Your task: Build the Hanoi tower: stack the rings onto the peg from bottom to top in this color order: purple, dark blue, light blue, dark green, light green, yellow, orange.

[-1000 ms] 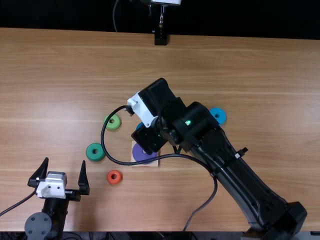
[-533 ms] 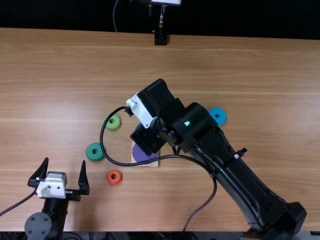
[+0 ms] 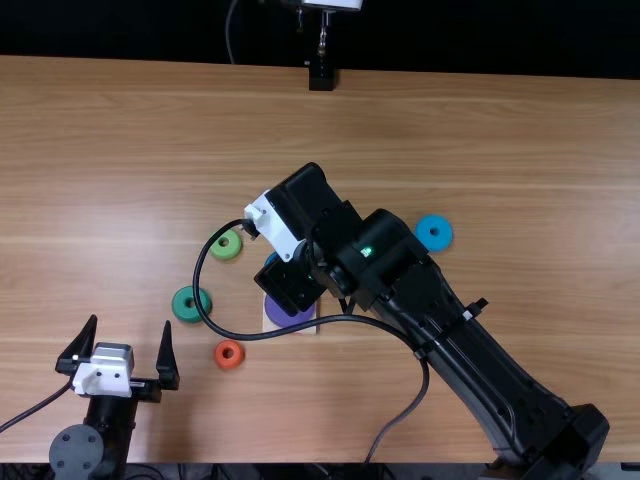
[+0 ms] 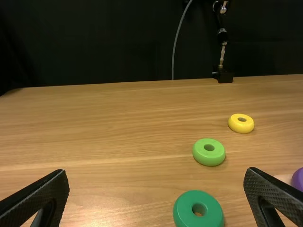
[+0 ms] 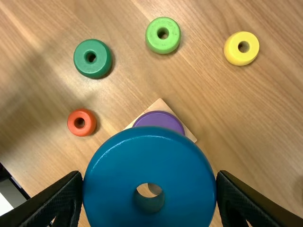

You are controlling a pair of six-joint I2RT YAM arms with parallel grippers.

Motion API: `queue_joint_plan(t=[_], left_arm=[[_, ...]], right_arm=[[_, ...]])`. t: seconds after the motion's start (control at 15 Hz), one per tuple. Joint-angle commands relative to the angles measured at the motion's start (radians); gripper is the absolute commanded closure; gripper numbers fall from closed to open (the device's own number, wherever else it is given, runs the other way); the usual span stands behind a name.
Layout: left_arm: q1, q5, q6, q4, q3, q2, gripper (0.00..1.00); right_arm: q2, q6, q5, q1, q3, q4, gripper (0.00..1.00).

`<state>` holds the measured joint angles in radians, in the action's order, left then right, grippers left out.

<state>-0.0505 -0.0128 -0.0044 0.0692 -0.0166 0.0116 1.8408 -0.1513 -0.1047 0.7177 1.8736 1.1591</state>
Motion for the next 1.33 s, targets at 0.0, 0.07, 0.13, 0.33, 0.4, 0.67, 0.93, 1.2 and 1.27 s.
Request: queue_joint_plan(t=[0.0, 0.07, 0.13, 0.33, 0.4, 0.67, 0.93, 1.2, 1.27], left_arm=[[0.003, -0.017, 0.004, 0.023, 0.017, -0.012, 0.00], [0.003, -0.017, 0.004, 0.023, 0.017, -0.012, 0.00], [0.003, -0.017, 0.004, 0.023, 0.017, -0.012, 0.00], [0.003, -0.017, 0.004, 0.023, 0.017, -0.012, 0.00], [0.003, -0.017, 0.004, 0.023, 0.017, -0.012, 0.00], [0.003, -0.017, 0.004, 0.023, 0.017, -0.012, 0.00], [0.003, -0.017, 0.004, 0.023, 0.017, -0.012, 0.00], [0.003, -0.017, 0.004, 0.021, 0.017, -0.012, 0.00], [0.003, -0.017, 0.004, 0.023, 0.017, -0.012, 0.00]], right_arm=[[0.025, 0.002, -0.004, 0.006, 0.021, 0.002, 1.00], [0.025, 0.002, -0.004, 0.006, 0.021, 0.003, 1.00], [0.025, 0.002, -0.002, 0.005, 0.019, 0.003, 1.00], [0.025, 0.002, -0.002, 0.003, 0.018, 0.003, 0.83], [0.025, 0.000, 0.000, 0.002, 0.018, 0.003, 0.78], [0.025, 0.000, 0.002, 0.000, 0.016, 0.007, 0.66], [0.023, 0.000, 0.000, 0.000, 0.013, 0.011, 0.65], [0.023, 0.000, 0.002, -0.001, 0.010, 0.013, 0.64], [0.023, 0.000, 0.002, -0.001, 0.006, 0.013, 0.64]])
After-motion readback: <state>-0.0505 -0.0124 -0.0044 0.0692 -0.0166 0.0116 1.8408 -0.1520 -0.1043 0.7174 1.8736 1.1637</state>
